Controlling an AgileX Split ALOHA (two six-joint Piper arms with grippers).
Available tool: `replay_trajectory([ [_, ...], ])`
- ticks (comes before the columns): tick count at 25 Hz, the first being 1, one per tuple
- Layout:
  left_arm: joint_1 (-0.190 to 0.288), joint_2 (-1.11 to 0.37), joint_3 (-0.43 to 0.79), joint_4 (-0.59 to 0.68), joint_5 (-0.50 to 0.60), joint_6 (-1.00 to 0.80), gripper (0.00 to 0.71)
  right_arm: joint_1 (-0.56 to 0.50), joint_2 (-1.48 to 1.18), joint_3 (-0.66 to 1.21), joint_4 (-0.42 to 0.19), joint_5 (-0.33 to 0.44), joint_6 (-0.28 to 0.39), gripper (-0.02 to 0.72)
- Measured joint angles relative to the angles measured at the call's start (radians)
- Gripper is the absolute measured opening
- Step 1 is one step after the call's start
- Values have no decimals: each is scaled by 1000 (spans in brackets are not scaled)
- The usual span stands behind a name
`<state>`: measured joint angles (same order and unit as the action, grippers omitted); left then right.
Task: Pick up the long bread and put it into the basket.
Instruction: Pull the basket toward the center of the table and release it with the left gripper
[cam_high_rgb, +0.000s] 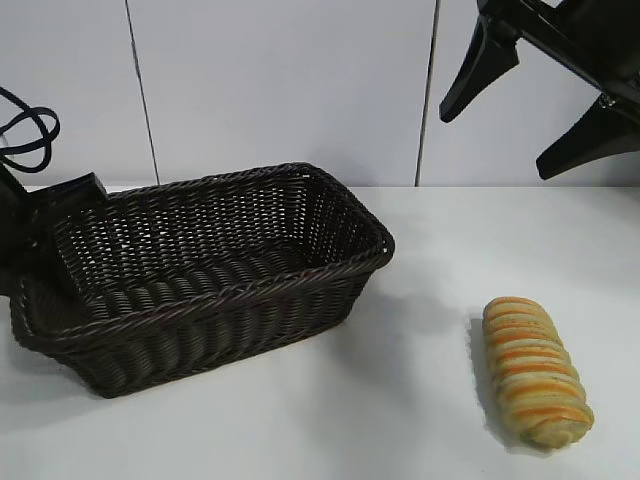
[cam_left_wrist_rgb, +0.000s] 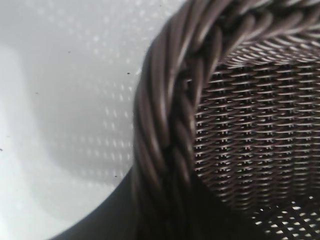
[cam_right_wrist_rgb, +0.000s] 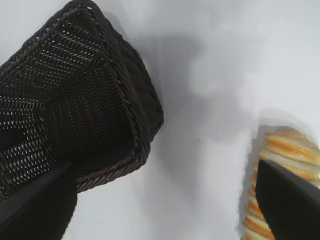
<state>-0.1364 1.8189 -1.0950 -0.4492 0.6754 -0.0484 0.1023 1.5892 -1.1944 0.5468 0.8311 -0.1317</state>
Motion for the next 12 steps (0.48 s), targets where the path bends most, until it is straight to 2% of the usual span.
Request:
replay_trajectory([
  [7, 0, 0, -207, 7, 201, 70, 99, 0, 0, 0, 1, 4, 0, 695],
  [12, -17, 2, -282, 13, 244, 100, 99, 0, 0, 0, 5, 4, 0, 695],
])
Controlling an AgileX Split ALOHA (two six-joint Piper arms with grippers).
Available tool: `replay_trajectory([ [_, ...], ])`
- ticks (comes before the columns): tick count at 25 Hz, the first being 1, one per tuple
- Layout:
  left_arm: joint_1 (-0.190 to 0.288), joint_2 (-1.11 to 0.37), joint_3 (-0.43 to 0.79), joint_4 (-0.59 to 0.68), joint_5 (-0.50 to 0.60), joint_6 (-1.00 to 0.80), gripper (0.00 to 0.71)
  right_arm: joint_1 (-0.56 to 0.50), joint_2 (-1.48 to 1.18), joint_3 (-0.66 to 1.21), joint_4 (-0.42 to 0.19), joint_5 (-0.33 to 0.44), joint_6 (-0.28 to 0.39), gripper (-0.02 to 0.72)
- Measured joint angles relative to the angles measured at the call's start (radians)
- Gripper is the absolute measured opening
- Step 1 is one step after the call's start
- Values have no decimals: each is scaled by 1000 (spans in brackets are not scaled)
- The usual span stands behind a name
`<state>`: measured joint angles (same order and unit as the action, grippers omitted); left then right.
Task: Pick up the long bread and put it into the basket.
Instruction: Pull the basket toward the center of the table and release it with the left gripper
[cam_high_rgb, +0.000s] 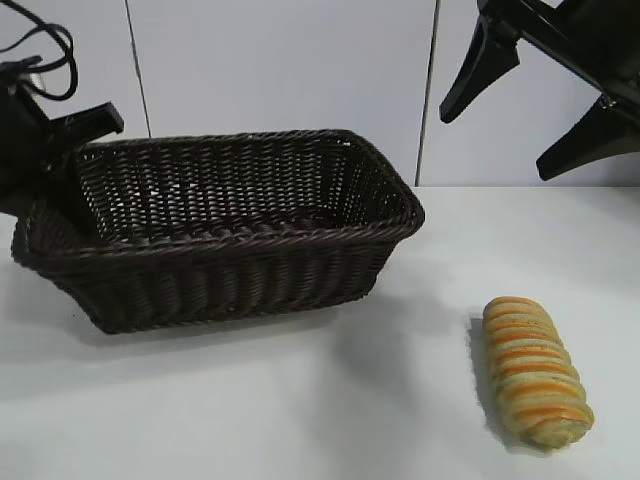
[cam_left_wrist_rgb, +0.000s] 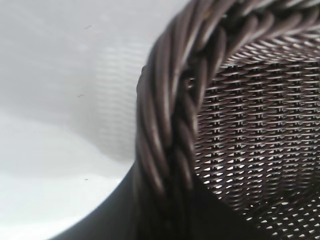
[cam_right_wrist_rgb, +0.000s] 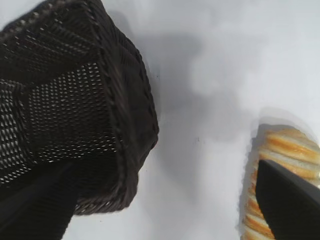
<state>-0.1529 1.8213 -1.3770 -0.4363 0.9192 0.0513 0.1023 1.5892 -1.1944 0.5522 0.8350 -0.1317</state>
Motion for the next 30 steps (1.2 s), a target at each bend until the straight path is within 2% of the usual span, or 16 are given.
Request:
replay_trajectory([
  [7, -76, 91, -20, 0, 5, 45, 99, 0, 0, 0, 3, 0, 0, 695],
  [17, -77, 239, -20, 0, -44, 53, 99, 0, 0, 0, 5, 0, 0, 695],
  [25, -76, 244, -26, -5, -58, 57, 106, 0, 0, 0, 6, -3, 0, 695],
  [28, -76, 244, -26, -13, -57, 57, 185, 0, 0, 0, 6, -5, 0, 695],
  [30, -76, 244, -27, -14, -51, 57, 298, 0, 0, 0, 6, -5, 0, 695],
])
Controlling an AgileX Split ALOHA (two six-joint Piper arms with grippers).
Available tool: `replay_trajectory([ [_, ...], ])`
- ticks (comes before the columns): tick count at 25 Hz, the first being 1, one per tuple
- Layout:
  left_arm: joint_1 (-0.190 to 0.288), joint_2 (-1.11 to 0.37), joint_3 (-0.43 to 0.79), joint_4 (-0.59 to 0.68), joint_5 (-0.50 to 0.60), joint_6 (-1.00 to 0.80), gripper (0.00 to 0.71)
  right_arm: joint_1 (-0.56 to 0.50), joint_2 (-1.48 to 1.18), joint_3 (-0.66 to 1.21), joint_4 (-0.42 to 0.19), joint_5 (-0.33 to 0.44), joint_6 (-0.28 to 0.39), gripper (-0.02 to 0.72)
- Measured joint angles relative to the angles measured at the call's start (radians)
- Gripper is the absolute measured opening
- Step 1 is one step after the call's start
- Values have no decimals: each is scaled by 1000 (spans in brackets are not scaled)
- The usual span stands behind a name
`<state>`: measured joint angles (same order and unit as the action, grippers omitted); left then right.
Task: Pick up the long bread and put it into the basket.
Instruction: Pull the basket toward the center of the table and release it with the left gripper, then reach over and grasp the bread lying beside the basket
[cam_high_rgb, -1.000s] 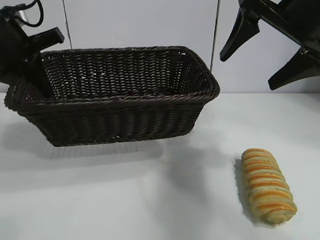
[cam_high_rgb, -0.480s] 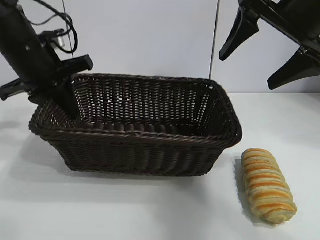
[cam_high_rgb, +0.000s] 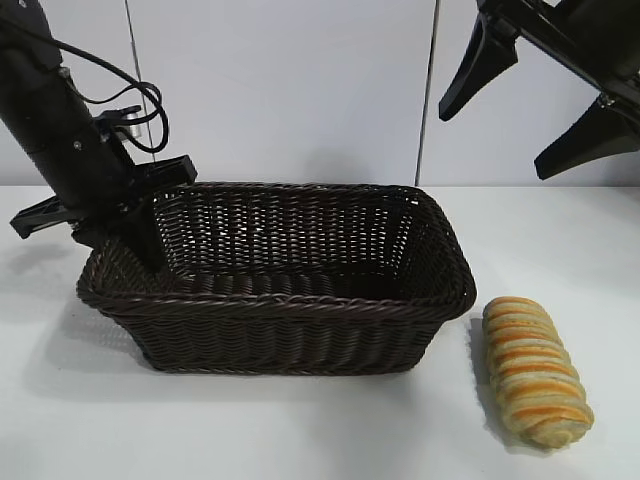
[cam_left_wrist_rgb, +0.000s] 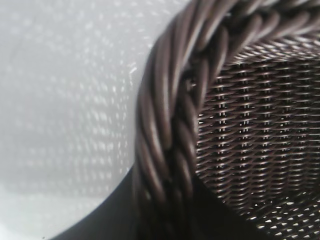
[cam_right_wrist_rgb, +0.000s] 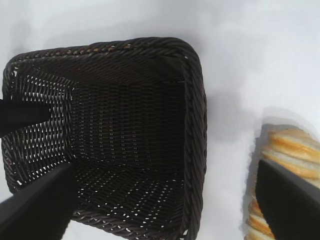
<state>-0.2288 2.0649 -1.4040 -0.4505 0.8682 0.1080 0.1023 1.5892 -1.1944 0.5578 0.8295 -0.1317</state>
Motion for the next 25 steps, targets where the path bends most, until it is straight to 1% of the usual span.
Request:
replay_trajectory([
  [1, 0, 0, -4, 0, 7, 0, 351, 0, 0, 0, 0, 0, 0, 695],
  [4, 0, 0, -24, 0, 46, -5, 551, 0, 0, 0, 0, 0, 0, 695],
  [6, 0, 0, -44, 0, 72, -11, 622, 0, 0, 0, 0, 0, 0, 695],
  [7, 0, -2, -53, 0, 77, -13, 641, 0, 0, 0, 0, 0, 0, 695],
  [10, 0, -28, -70, 16, 84, -40, 665, 0, 0, 0, 0, 0, 0, 695],
  [17, 0, -119, -81, 87, 108, -77, 676, 0, 0, 0, 0, 0, 0, 695],
  [21, 6, -145, -129, 219, 142, -133, 676, 0, 0, 0, 0, 0, 0, 695],
  [25, 41, -152, -209, 364, 210, -175, 677, 0, 0, 0, 0, 0, 0, 695],
])
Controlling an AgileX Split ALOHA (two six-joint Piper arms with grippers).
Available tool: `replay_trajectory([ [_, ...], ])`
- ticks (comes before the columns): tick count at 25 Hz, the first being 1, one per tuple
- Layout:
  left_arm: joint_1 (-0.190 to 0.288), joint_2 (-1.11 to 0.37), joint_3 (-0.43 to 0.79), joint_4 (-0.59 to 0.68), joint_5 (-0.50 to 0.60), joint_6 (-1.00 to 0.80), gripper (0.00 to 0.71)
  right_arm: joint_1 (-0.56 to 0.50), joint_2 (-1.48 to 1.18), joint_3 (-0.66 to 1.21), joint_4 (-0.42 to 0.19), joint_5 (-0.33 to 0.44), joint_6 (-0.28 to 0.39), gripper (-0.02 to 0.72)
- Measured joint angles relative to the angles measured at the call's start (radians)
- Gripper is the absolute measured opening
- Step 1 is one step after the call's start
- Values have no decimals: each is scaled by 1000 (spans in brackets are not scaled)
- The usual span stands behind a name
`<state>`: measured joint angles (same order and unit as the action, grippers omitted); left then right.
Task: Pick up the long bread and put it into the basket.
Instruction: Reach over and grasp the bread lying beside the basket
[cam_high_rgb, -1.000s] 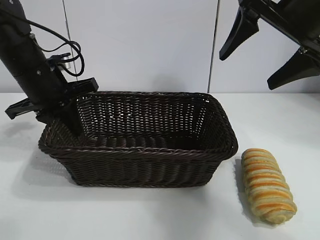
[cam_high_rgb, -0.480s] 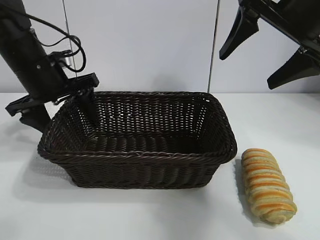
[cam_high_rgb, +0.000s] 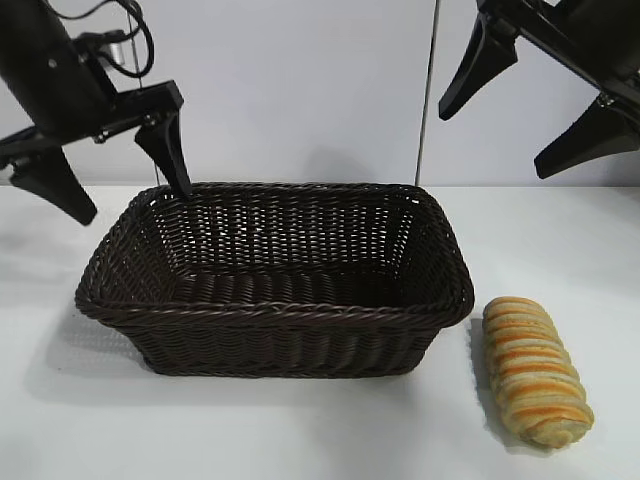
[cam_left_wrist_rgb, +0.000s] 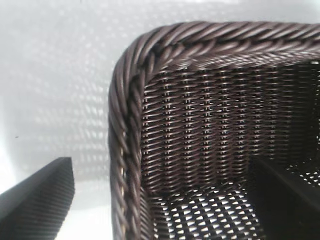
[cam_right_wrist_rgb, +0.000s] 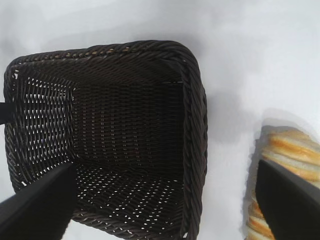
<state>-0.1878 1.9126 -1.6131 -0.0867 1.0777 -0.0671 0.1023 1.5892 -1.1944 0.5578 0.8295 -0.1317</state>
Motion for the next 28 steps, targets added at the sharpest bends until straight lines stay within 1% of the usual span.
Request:
replay_trajectory([
  [2, 35, -1, -36, 30, 25, -3, 677, 0, 0, 0, 0, 0, 0, 695],
  [6, 149, -1, -84, 48, 65, -1, 677, 0, 0, 0, 0, 1, -1, 695],
  [11, 325, -20, -90, 49, 108, 55, 677, 0, 0, 0, 0, 1, -5, 695],
  [16, 498, -58, -90, 41, 122, 67, 678, 0, 0, 0, 0, 1, -10, 695],
  [19, 578, -96, -90, 2, 124, 87, 678, 0, 0, 0, 0, 1, -16, 695],
  [21, 616, -133, -90, -37, 129, 108, 678, 0, 0, 0, 0, 1, -18, 695],
  [23, 636, -175, -90, -67, 134, 127, 678, 0, 0, 0, 0, 1, -18, 695],
  [28, 639, -315, -90, -117, 161, 171, 678, 0, 0, 0, 0, 1, -23, 695],
])
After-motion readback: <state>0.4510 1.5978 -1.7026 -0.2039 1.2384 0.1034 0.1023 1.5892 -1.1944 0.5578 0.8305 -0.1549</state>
